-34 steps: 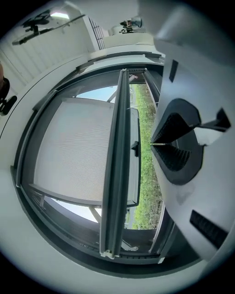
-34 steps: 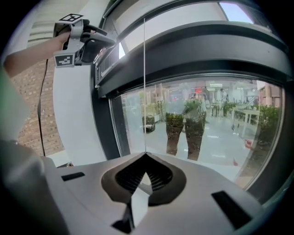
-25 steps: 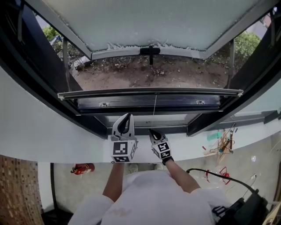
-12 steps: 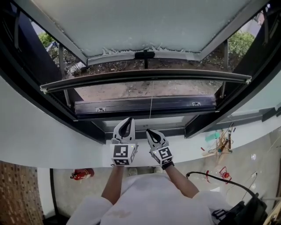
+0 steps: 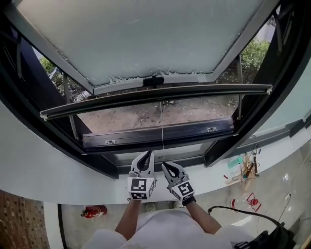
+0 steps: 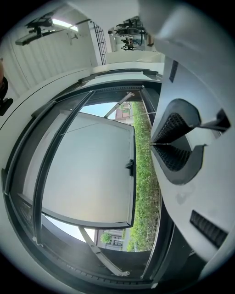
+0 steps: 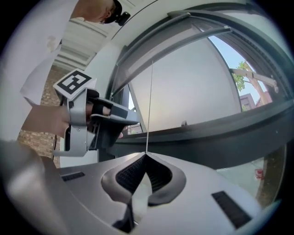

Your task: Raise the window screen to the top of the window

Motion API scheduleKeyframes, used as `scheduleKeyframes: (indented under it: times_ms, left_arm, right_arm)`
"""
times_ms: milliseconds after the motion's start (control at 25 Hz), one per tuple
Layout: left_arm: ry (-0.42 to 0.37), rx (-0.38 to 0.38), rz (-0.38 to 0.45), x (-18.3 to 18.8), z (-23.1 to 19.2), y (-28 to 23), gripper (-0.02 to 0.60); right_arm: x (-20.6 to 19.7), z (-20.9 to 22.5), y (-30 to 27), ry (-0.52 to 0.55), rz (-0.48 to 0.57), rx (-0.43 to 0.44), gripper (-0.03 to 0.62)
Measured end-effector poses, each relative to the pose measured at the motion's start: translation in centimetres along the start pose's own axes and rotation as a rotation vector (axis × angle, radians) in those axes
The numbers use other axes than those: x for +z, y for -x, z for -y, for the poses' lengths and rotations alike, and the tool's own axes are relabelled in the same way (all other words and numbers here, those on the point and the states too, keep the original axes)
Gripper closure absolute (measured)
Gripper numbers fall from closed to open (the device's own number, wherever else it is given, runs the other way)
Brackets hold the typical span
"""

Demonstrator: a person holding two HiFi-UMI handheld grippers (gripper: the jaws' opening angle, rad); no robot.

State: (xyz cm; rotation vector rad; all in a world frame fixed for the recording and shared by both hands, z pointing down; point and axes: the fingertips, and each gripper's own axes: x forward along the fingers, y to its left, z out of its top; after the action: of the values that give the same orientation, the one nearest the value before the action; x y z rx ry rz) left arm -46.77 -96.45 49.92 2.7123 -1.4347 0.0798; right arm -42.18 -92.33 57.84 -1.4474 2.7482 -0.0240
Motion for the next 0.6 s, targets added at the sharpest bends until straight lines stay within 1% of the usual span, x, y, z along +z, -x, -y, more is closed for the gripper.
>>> scheduleKeyframes:
  times_ms: [160,280,440,600]
  left_arm:
    - [0.004,-0.016,-0.017,-0.7,0.6,0.0,0.569]
    - [0.003,-0.021,-0.013,-0.6,0.7,-0.2,0.569]
    - [0.008,-0.014,-0.003,-0.5,0.3,-0.2,0.569]
    - [0.017,0.004,-0.014,-0.8,-0.3,0.1,0.569]
  right_arm:
    - [4.6,-0.4,0.0,0.002,0.107,0.012,0.592]
    - [8.4,-0.4,-0.2,-0.009,0.202,0.016,0.592]
    - [12.2,-0.7,-0.3,-0.051,0.271,0.042,0.592]
    - [16.6,-1.9,-0.2,-0.039,0.360,0.081,0.592]
